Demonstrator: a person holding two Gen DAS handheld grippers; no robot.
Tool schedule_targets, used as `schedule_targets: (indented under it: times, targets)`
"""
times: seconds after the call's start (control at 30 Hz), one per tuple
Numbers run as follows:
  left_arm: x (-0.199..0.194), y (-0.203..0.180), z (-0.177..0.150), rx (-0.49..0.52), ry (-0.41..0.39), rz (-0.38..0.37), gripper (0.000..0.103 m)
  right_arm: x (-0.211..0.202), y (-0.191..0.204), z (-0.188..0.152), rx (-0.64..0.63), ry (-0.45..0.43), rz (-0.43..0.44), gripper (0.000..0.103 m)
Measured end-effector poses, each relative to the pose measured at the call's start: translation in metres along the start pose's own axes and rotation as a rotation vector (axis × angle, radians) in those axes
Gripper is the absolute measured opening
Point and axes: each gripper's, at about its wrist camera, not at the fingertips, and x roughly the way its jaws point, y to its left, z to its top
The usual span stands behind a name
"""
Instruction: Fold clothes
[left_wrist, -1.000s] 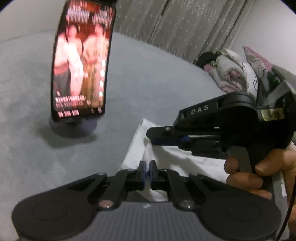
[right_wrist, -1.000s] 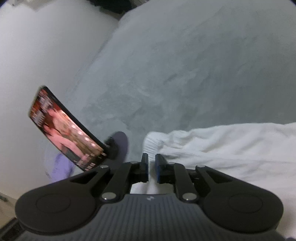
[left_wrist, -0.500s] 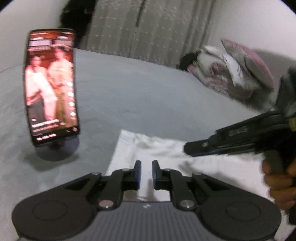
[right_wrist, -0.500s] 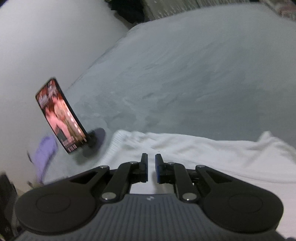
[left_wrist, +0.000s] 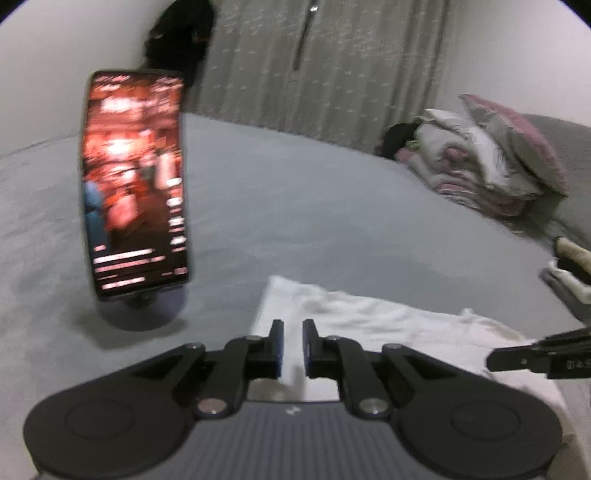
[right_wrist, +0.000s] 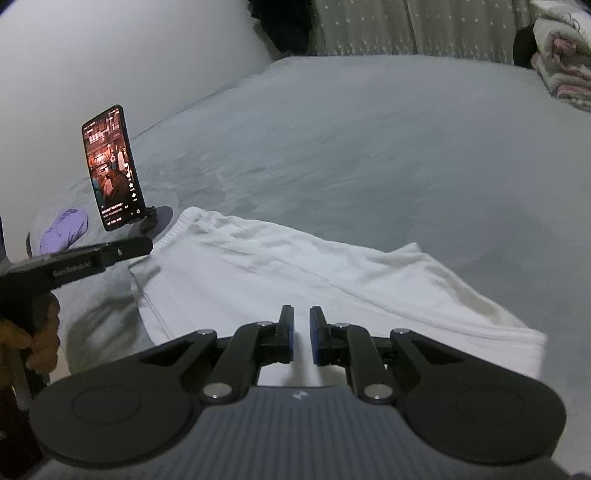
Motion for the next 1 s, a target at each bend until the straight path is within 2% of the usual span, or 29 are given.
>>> schedule_targets:
  times: [0.17, 0.33, 0.47, 0.6, 0.63, 0.67, 0.77, 1.0]
  targets:
    - [0.016, -0.023, -0.008, 0.108, 0.033, -0.009, 0.012, -0.009, -0.012, -0.014, -0.046, -0.021, -0.025, 0.016]
    - [0.034, -0.016, -0.01, 0.093, 0.071, 0.053, 0.012, -0.011, -0.032, -0.03, -0.053, -0.027, -0.043, 0.016]
    - [0.037, -0.008, -0.01, 0.077, 0.065, 0.06, 0.011, -0.019, -0.048, -0.031, -0.06, -0.04, -0.059, 0.016]
    - [0.028, -0.014, -0.011, 0.127, 0.047, 0.083, 0.012, -0.03, -0.071, -0.029, -0.024, -0.059, -0.103, 0.016]
    - [0.025, -0.016, -0.011, 0.133, 0.044, 0.082, 0.016, -0.035, -0.08, -0.03, 0.0, -0.067, -0.11, 0.016]
    - [0.021, -0.017, -0.011, 0.138, 0.041, 0.078, 0.02, -0.039, -0.087, -0.03, 0.025, -0.075, -0.113, 0.016]
    - [0.012, -0.025, -0.012, 0.16, 0.033, 0.043, 0.022, -0.054, -0.107, -0.031, 0.098, -0.103, -0.11, 0.016]
    - [0.006, -0.078, -0.022, 0.273, 0.037, -0.113, 0.024, -0.069, -0.122, -0.04, 0.16, -0.111, -0.093, 0.016]
